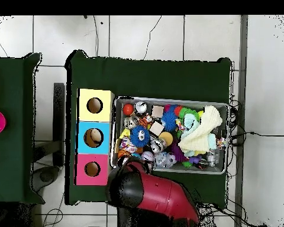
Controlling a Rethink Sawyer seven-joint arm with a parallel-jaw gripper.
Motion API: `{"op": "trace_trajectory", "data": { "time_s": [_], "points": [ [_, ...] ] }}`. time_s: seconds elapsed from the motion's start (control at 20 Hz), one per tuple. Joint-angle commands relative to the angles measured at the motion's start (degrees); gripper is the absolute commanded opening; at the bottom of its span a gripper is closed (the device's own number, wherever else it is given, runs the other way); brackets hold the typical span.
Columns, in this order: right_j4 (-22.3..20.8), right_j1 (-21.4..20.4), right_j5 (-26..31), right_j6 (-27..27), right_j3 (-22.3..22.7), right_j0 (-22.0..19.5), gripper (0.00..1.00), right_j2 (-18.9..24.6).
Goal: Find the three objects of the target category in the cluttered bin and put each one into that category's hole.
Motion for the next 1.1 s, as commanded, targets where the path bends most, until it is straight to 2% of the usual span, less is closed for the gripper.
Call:
{"op": "trace_trajectory", "data": {
  "time_s": [0.05,0.55,0.8,1.1],
  "points": [
    [4.73,-3.13,0.96,16.44,3.74,2.17,0.00,-1.48],
    [7.43,-4.40,3.34,19.03,3.75,7.08,0.00,-3.94],
    [8.95,-4.03,1.98,19.90,4.69,8.64,0.00,-4.16],
    [10.79,-3.96,1.45,22.31,5.47,12.68,0.00,-5.73]
  ]
}}
